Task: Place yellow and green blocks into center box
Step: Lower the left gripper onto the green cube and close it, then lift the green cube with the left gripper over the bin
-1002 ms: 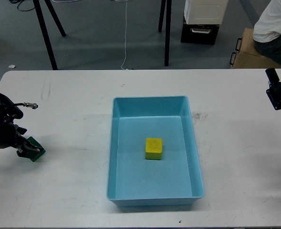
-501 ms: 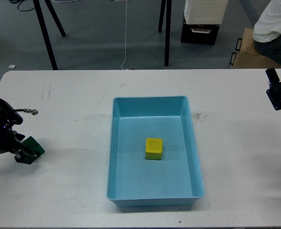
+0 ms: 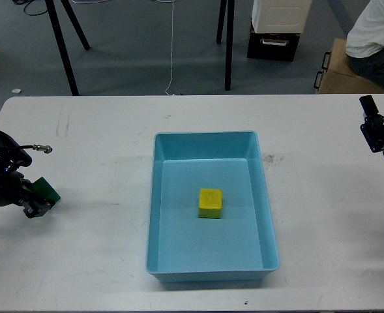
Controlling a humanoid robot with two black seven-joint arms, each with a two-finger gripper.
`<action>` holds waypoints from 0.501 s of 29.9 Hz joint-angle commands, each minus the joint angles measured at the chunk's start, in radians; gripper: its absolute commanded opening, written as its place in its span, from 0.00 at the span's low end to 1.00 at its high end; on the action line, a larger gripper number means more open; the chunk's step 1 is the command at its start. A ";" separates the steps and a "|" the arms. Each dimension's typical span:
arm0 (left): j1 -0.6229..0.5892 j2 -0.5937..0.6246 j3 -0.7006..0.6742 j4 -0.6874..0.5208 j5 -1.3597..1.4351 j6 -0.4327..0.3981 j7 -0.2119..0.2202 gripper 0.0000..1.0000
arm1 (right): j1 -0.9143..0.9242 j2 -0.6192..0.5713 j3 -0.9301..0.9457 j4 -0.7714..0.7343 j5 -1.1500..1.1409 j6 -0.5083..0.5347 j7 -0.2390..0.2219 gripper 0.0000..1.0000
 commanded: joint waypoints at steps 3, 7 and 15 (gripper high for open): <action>-0.113 0.013 -0.003 -0.026 -0.080 0.000 0.000 0.21 | -0.043 -0.003 0.038 -0.002 0.000 0.000 0.000 0.99; -0.213 0.015 0.002 -0.080 -0.130 0.000 0.000 0.21 | -0.100 -0.003 0.095 -0.002 0.000 0.000 0.000 0.99; -0.400 -0.002 0.001 -0.325 -0.130 0.000 0.000 0.21 | -0.214 -0.005 0.196 -0.011 0.000 0.000 0.011 0.99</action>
